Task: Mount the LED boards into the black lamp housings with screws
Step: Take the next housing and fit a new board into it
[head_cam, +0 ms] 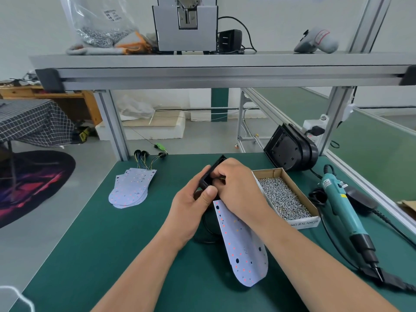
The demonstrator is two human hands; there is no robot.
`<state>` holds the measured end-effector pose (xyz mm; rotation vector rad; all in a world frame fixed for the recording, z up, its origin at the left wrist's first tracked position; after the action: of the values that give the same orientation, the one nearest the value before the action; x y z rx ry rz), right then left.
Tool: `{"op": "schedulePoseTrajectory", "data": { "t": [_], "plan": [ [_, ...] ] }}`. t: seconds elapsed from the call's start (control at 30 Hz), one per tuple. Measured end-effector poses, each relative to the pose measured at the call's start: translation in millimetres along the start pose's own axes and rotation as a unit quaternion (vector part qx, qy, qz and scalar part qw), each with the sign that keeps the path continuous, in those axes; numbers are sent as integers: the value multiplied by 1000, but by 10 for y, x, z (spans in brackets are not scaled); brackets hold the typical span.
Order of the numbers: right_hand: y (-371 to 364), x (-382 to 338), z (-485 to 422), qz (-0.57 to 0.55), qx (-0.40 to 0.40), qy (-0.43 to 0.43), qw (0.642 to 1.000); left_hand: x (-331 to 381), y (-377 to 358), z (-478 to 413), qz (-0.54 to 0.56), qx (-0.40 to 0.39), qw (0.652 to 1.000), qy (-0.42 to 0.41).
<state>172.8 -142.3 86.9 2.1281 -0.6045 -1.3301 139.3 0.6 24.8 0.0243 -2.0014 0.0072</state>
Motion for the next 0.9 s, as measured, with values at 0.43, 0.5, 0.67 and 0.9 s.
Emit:
{"op": "schedulePoseTrajectory", "data": {
  "t": [0.43, 0.5, 0.67, 0.9],
  "plan": [
    [79, 30, 25, -78, 31, 4, 996, 79, -13, -18, -20, 5, 1000, -12],
    [101, -2, 27, -59, 38, 26, 997, 90, -33, -18, -28, 0, 999, -21],
    [73, 2, 16, -60, 42, 14, 997, 59, -32, -6, -25, 13, 1000, -8],
    [89, 66, 4, -98, 35, 7, 995, 49, -1, -2, -24, 18, 1000, -6]
  ]
}}
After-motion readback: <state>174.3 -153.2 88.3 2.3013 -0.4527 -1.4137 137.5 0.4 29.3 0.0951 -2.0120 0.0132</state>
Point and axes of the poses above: each hand's wrist, its own z-axis away from the middle knuckle, its own y-axis out of the back of the hand, x = y × z, the point moved 3 cm from there along -z, towards the middle knuckle, and after that the axes turned 10 degrees about -y, right-handed, at the moved point
